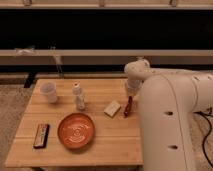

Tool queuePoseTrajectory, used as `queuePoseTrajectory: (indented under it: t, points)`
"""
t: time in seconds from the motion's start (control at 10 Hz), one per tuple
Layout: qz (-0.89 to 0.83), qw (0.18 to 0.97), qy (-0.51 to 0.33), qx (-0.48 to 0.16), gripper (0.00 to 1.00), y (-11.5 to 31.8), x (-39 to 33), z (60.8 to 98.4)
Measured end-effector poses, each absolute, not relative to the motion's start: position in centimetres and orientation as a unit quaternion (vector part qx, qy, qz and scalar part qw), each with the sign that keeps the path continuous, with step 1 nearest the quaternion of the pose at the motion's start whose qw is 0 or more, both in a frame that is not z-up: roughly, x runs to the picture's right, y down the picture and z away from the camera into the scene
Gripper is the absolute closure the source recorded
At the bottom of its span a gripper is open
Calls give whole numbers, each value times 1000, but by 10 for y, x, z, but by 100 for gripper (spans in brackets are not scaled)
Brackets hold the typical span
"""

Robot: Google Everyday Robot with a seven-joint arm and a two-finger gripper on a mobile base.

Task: Drag the pepper across the table

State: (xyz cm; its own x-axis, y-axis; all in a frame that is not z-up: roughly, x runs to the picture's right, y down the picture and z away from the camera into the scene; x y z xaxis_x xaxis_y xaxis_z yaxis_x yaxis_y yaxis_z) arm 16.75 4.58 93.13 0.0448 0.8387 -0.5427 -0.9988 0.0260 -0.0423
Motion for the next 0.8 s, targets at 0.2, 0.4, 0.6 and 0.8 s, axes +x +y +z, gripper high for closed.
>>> queuePoseTrajectory:
  t: [0.2, 0.4, 0.6, 0.8]
  points:
    - [660, 704, 164, -204, 20, 36, 168, 921]
    - [649, 720, 147, -197, 20, 30, 166, 910]
    - [628, 746, 127, -182, 20, 19, 169, 890]
    - [626, 748, 126, -181, 20, 19, 171, 889]
